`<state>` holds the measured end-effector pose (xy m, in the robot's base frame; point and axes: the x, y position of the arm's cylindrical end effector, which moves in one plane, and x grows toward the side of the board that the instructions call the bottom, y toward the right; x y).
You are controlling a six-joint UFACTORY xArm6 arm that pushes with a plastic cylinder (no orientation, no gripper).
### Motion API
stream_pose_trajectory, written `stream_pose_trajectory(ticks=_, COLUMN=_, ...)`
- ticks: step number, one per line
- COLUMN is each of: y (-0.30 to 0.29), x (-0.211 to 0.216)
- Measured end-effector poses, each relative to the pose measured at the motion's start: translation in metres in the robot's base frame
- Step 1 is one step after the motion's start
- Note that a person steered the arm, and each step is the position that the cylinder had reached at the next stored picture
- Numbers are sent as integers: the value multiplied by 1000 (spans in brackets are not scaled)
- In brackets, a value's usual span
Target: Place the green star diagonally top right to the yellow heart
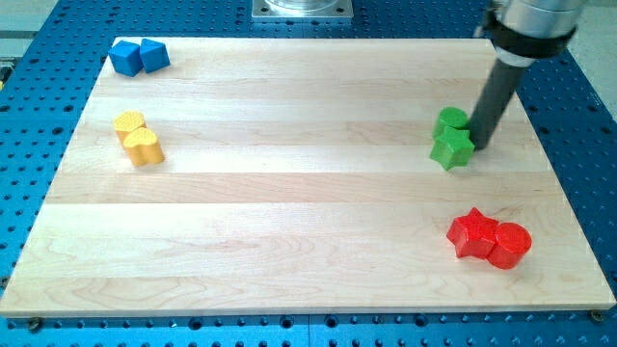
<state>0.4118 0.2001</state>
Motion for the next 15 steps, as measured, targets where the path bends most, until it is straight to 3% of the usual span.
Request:
stream_pose_trajectory(ticks=1, y=-35, x=1)
stream_pose_trajectory(ticks=5, y=-12, x=-35)
stream_pose_trajectory(ticks=7, y=-103, x=-86)
stream_pose_trajectory(ticks=8, y=-117, x=-91)
stream_pose_trajectory(ticks=9, y=-47, x=-86)
stream_pose_trajectory(ticks=10, y=15, x=-39)
stream_pose_trajectory(ticks=11, y=17, x=38)
stream_pose_trajectory(ticks=12, y=-24, x=55)
stream_pose_trajectory(ticks=13, y=-36, x=28)
stream_pose_trajectory(ticks=14, y=-88, x=6)
stream_pose_trajectory(ticks=15, y=-181, x=0)
